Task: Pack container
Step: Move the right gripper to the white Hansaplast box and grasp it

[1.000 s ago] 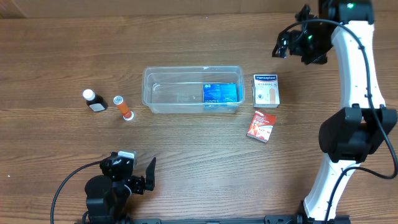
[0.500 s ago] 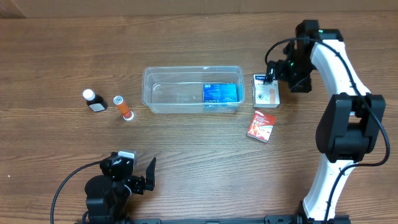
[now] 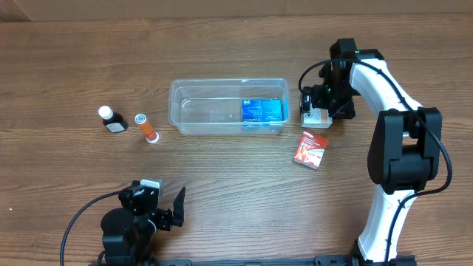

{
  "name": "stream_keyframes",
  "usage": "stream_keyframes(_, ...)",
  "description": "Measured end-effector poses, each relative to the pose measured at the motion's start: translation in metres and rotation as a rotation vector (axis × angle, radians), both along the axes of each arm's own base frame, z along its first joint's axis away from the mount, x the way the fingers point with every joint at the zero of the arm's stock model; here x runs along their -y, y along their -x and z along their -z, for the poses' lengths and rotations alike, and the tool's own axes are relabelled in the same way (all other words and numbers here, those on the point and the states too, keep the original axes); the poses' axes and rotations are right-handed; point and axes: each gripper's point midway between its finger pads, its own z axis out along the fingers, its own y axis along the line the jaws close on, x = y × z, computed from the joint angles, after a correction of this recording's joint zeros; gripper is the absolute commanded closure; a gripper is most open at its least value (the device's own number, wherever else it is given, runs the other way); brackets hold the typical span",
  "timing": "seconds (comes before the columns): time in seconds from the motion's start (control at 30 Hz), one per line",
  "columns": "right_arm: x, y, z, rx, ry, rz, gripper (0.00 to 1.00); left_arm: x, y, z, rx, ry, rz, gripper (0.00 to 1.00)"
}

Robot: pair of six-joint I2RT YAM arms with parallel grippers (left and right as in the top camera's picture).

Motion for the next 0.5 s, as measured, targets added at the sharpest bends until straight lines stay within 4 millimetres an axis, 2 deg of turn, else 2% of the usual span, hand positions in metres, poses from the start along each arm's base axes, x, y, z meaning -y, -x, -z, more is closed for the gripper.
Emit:
stream_keyframes(0.1, 0.005, -0.005, 0.003, 0.022, 0.027, 0.0, 0.03, 0.0, 0.0, 0.0, 0.0, 0.0, 0.0, 0.0)
stream_keyframes(0.23, 0.01, -0.012, 0.004, 0.055, 0.057, -0.001, 0.21, 0.0, 0.0, 0.0, 0.0, 0.0, 0.0, 0.0)
stream_keyframes(0.33, 0.011, -0.013, 0.004, 0.06, 0.063, 0.001, 0.24, 0.0, 0.0, 0.0, 0.0, 0.0, 0.0, 0.0)
stream_keyframes(0.5, 0.016, -0.009, 0.004, 0.041, 0.093, 0.002, 0.25, 0.0, 0.0, 0.0, 0.0, 0.0, 0.0, 0.0)
